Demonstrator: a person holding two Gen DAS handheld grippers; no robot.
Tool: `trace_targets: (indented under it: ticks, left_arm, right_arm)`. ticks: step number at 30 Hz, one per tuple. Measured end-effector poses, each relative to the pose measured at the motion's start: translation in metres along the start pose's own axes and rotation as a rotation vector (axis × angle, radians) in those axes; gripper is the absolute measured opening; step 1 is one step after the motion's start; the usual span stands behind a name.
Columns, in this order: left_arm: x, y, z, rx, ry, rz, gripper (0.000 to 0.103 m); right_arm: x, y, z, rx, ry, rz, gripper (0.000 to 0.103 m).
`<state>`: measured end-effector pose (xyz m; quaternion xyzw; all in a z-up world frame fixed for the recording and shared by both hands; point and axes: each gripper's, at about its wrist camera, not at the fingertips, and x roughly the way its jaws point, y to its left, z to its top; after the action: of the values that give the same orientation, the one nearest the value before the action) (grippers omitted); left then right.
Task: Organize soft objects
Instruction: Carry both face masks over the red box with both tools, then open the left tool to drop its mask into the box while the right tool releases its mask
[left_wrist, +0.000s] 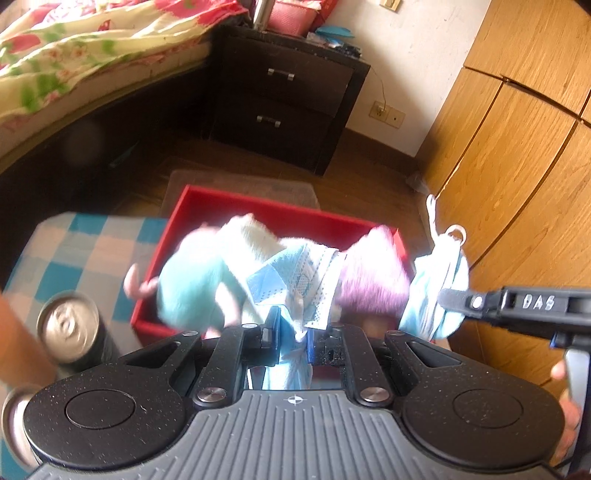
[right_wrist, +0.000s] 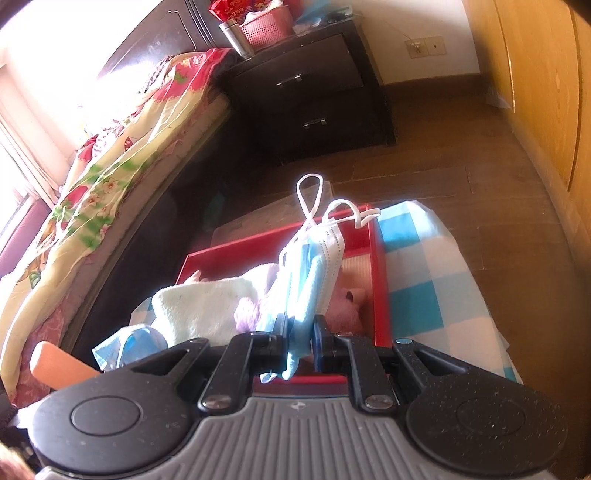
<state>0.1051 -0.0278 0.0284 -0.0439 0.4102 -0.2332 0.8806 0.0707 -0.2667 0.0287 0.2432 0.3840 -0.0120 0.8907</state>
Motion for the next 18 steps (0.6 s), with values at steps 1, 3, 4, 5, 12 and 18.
trace_targets:
  ticks: [1,3,4,5,12,18]
  left_arm:
    - [0.002,-0.002,0.005,0.004,-0.007,0.002,0.01]
    - [0.009,-0.005,0.014,0.012,-0.011,0.009,0.01]
    - [0.013,-0.006,0.019,0.014,-0.008,0.013,0.01]
    - [0.016,-0.007,0.023,0.015,-0.008,0.015,0.01]
    - [0.038,-0.015,0.043,0.04,-0.004,0.034,0.011]
    - [0.057,-0.017,0.051,0.065,0.013,0.061,0.011]
  right_arm:
    - [0.002,0.0,0.002,-0.002,0.0,-0.004,0.0]
    - [0.007,-0.001,0.005,-0.003,0.002,-0.01,0.0]
    - [0.01,-0.001,0.007,-0.004,0.004,-0.013,0.0]
    - [0.013,-0.001,0.009,-0.005,0.004,-0.018,0.0]
    - [0.027,0.004,0.023,-0.04,-0.009,-0.042,0.0]
    - [0.043,0.008,0.027,-0.065,-0.007,-0.047,0.0]
